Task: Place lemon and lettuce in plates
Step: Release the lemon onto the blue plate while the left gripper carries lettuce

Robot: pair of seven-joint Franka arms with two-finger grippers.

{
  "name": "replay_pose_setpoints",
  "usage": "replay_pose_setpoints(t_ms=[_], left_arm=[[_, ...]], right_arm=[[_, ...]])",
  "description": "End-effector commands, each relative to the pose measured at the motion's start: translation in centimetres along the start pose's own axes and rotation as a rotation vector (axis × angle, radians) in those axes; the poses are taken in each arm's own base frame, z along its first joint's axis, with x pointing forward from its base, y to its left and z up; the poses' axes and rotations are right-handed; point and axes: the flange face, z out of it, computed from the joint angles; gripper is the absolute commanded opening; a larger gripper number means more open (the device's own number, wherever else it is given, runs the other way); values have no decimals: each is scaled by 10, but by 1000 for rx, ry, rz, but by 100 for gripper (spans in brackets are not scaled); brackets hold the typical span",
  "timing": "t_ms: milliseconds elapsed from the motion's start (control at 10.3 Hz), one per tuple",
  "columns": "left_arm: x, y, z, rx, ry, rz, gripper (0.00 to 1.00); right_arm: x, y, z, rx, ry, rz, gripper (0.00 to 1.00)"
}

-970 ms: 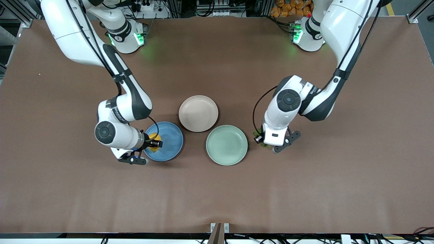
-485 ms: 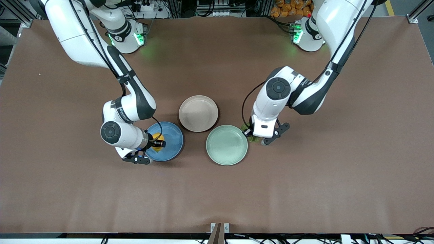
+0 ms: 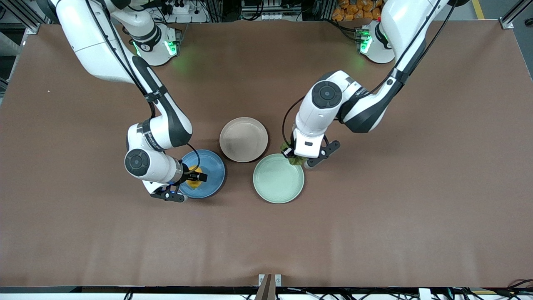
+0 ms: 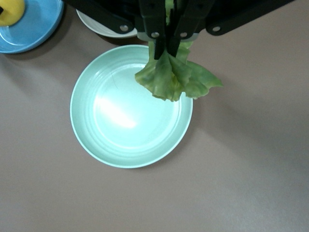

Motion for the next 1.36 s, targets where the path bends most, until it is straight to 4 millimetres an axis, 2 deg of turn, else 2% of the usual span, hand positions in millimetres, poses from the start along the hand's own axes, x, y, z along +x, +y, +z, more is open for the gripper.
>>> replay_pose_setpoints(t_ms=[0,97,291,485,582,776,1068,1262], left_arm=[[-19,16,-12,-25,-48,-29,0],[-30,18,-7,-22,-72,-25,0],[-61,23,8,-10,-99,12,0],[-82,31,20,-25,-119,34,0],[-93,34,30,-40,-128,47,0],[-119,41,42,-93,-140,76,0],[-160,43,63,-111,-157,128,0],[-171,41,74,-93,-135,146,0]], right_arm=[[5,1,-8,16,4,24,100],[8,3,-13,20,8,24,100],[19,7,-43,24,-34,36,100],[33,27,-67,25,-53,17,100],[37,39,-73,27,-59,-19,100],[38,49,-83,9,-61,-102,100],[51,92,-86,-66,-45,-126,100],[52,103,-99,-128,-39,-131,100]])
